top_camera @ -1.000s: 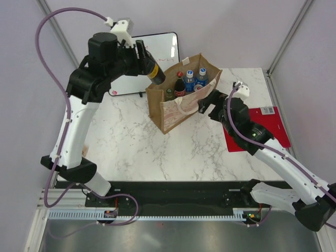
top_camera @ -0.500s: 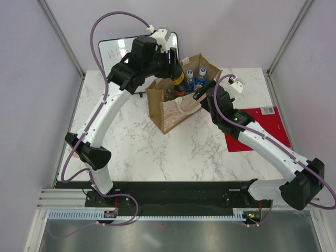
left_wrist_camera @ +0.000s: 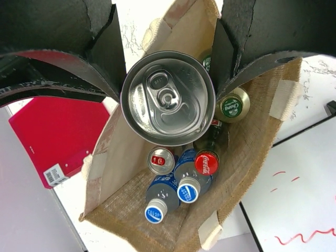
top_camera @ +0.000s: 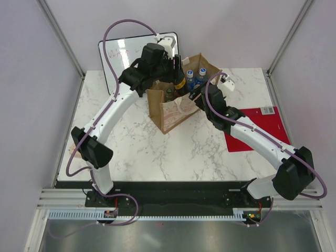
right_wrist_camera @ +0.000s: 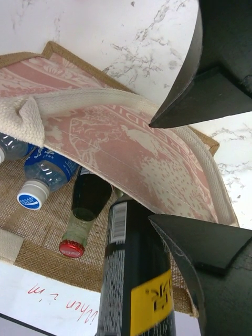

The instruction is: Place the beverage into the canvas bag

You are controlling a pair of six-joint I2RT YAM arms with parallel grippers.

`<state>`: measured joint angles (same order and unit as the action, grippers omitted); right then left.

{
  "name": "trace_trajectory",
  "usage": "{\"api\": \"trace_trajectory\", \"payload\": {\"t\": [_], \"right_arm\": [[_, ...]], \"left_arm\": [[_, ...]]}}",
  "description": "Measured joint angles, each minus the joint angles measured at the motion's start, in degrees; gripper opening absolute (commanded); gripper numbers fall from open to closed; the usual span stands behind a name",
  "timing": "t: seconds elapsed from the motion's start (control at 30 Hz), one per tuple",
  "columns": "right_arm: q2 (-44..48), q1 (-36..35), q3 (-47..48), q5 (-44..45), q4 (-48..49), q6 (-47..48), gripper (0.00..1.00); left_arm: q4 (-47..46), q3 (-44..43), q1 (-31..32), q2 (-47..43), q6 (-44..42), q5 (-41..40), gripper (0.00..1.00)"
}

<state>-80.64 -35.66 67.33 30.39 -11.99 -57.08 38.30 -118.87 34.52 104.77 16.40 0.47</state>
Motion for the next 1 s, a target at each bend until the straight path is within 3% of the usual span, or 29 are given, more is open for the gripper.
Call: {"api": "trace_trajectory", "payload": {"t": [0.37, 0.63, 0.73, 0.83, 0.87, 0.9, 0.93, 1.0], "right_arm": [[0.0, 0.76, -0.48, -0.81, 1.79, 0.72, 0.81], [-2.51, 1.27, -0.42, -0.87, 3.41, 0.24, 0.7], [-5.01, 1.57, -0.42, -1.62, 3.87, 0.11, 0.58], [-5.09, 1.77, -0.59, -2.51, 4.44, 0.35, 0.3], [-4.76, 1.77, -1.01, -2.71, 5.09, 0.31, 0.14], [-4.31, 1.77, -1.6, -2.71, 5.29, 0.39, 0.08], [-3.87, 1.77, -2.16, -2.64, 5.27, 0.48, 0.02], [-3.32, 1.81, -3.15, -2.49, 5.25, 0.39, 0.0]], "left_arm": [[-3.74, 7.34, 1.36, 0.55, 0.02, -0.13, 0.02], [-5.73, 14.4, 1.75, 0.48, 0.2, -0.33, 0.02], [-7.06, 15.47, 2.12, 0.28, 0.42, -0.33, 0.02], [-7.82, 16.17, 2.47, 0.04, 0.46, -0.33, 0.02], [-8.09, 16.2, 2.56, 0.04, 0.48, -0.33, 0.02], [-8.37, 16.2, 2.62, 0.04, 0.48, -0.37, 0.02], [-8.57, 16.2, 2.71, 0.04, 0.48, -0.46, 0.02], [-8.87, 16.2, 2.86, 0.04, 0.5, -0.76, 0.02]]}}
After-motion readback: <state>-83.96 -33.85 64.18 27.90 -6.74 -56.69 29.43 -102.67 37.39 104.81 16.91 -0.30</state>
